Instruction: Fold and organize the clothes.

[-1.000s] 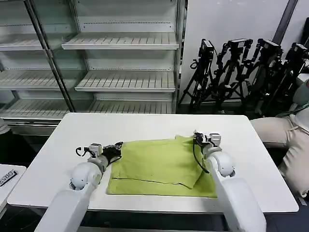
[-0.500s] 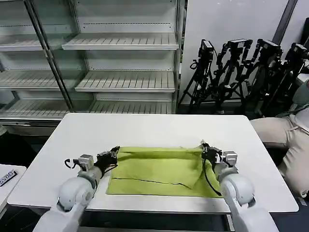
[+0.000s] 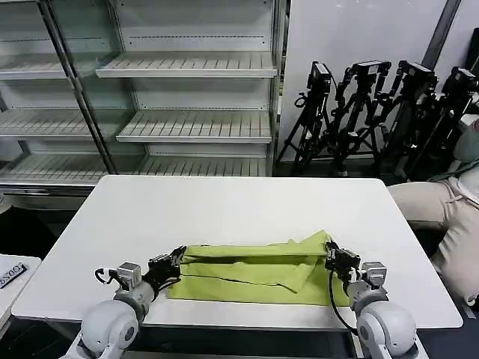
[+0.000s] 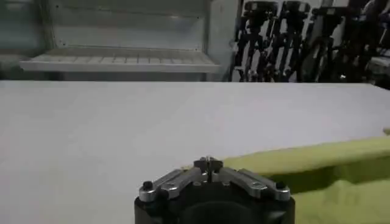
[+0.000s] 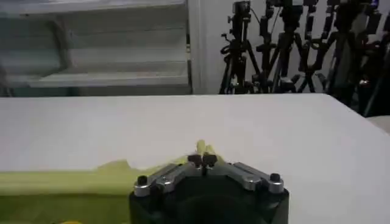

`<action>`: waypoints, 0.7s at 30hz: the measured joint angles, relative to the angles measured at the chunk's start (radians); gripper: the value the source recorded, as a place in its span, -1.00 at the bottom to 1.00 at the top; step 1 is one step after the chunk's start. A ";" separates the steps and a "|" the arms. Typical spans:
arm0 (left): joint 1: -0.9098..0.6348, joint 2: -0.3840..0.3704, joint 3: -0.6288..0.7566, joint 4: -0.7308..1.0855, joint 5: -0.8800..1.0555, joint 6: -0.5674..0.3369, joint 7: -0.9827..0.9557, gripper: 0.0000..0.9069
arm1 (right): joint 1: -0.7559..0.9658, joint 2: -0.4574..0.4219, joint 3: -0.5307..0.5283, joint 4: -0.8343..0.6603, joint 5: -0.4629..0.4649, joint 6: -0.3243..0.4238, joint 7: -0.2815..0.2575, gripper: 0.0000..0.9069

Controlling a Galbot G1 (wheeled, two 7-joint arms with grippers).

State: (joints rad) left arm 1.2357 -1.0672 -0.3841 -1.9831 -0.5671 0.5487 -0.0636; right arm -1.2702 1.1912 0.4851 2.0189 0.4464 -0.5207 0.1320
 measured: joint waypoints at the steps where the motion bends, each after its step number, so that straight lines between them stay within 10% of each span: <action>1: 0.005 0.002 -0.001 -0.004 0.002 0.003 -0.001 1.00 | -0.005 0.000 0.000 0.003 -0.003 0.001 -0.002 1.00; 21: 0.045 -0.033 0.063 -0.084 -0.043 0.023 -0.249 1.00 | -0.130 0.015 0.062 0.143 -0.071 0.051 -0.032 1.00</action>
State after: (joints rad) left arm 1.2806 -1.1004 -0.3215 -2.0671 -0.6098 0.5722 -0.3126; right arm -1.4000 1.2065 0.5467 2.1618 0.3758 -0.4695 0.1003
